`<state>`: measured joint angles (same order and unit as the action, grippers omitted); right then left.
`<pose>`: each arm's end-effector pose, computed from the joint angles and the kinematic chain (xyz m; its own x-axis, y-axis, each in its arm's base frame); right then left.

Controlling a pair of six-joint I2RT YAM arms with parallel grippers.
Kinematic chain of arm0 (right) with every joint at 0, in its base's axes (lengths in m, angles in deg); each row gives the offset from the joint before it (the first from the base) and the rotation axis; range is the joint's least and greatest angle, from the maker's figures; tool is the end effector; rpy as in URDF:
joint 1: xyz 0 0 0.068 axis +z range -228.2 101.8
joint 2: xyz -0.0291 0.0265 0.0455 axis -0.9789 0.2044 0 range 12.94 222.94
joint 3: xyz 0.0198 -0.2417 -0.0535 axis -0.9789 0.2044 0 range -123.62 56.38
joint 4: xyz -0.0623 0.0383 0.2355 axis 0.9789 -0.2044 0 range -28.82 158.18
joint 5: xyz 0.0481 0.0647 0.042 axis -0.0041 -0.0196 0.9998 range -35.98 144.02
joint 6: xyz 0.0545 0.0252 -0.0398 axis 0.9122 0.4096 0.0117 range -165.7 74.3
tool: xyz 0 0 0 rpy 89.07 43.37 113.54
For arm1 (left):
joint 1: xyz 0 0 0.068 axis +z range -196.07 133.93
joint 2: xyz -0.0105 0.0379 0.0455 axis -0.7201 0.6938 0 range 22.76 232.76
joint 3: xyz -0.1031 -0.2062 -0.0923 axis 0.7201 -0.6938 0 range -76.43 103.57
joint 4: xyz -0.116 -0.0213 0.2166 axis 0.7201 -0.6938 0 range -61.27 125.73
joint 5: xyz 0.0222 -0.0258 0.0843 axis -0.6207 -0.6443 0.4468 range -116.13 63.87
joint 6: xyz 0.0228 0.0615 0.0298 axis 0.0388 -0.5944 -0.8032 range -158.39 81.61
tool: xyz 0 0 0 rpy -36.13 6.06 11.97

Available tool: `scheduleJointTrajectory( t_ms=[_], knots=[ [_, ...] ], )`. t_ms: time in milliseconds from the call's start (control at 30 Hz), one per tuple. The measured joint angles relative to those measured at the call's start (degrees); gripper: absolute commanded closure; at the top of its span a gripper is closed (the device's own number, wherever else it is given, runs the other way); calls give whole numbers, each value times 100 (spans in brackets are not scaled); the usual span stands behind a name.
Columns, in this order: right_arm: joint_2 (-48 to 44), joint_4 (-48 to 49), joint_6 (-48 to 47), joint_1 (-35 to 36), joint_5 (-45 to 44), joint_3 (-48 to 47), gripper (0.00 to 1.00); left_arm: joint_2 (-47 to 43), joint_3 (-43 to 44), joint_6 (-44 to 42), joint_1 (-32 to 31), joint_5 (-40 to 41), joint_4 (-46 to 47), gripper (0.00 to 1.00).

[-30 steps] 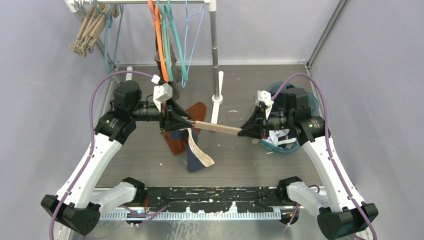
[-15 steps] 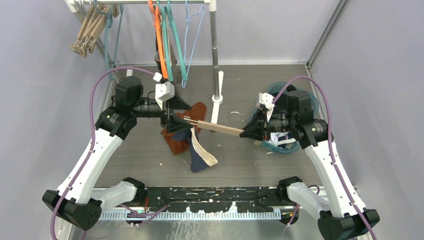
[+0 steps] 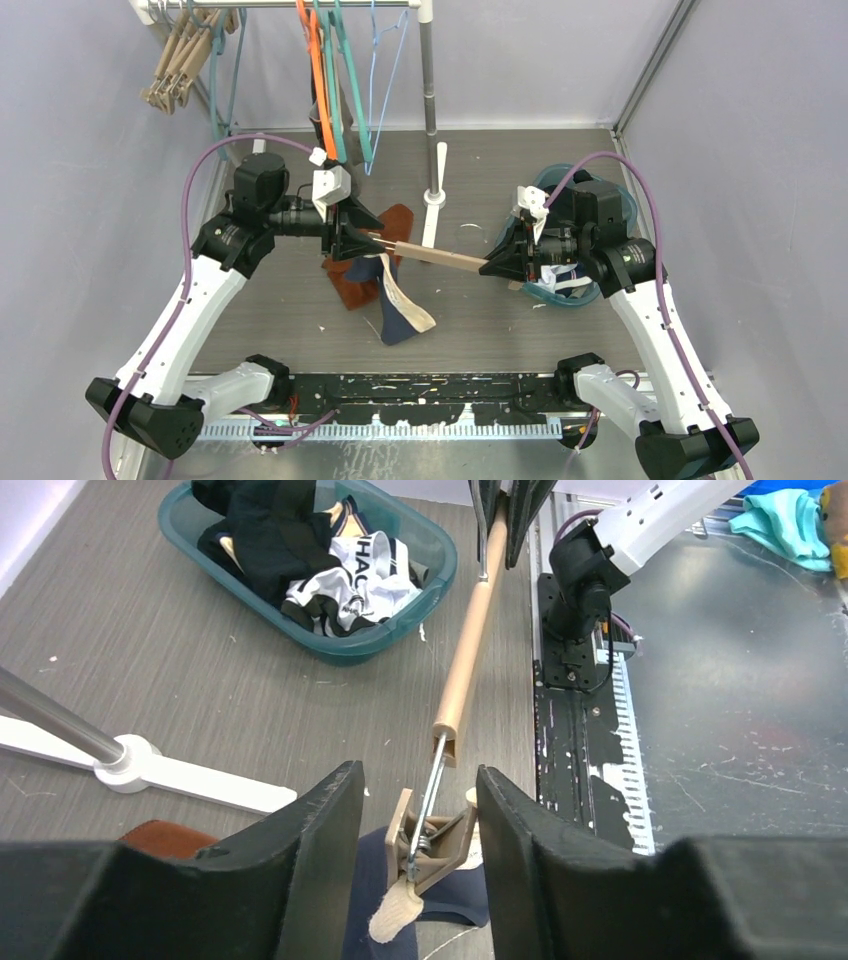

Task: Remove the underwear clipped to the hanger
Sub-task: Remove the underwear from the hanger.

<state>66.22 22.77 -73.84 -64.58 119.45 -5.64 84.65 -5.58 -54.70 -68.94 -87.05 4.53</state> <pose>0.1561 0.0937 0.3399 -0.1311 -0.2335 -0.9635 -0.9853 0.1384 0.1005 0.1823 -0.1336 0.3800 -0.0722 0.1786 -0.9813 0.9946 0.0867 -0.0574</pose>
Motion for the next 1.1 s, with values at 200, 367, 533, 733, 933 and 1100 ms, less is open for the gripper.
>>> scheduleJointTrajectory(
  t_ms=[200,367,533,733,933,1100],
  knots=[
    [2,-7,0,0,-20,0,99,-42,-48,-72,-4,-68,-48,79],
    [0,-17,-44,2,-31,0,99,-96,-94,-79,-4,-210,-57,100],
    [0,-11,-129,2,-11,0,99,-195,-170,92,-4,-319,61,98],
    [-7,9,-127,2,-50,0,99,-254,-251,33,-2,-151,96,21],
    [-111,50,-118,-15,-315,87,99,-413,-348,-81,39,136,-33,2],
    [122,-234,-339,90,-413,-24,99,-334,-39,-289,44,369,-463,0]
  ],
)
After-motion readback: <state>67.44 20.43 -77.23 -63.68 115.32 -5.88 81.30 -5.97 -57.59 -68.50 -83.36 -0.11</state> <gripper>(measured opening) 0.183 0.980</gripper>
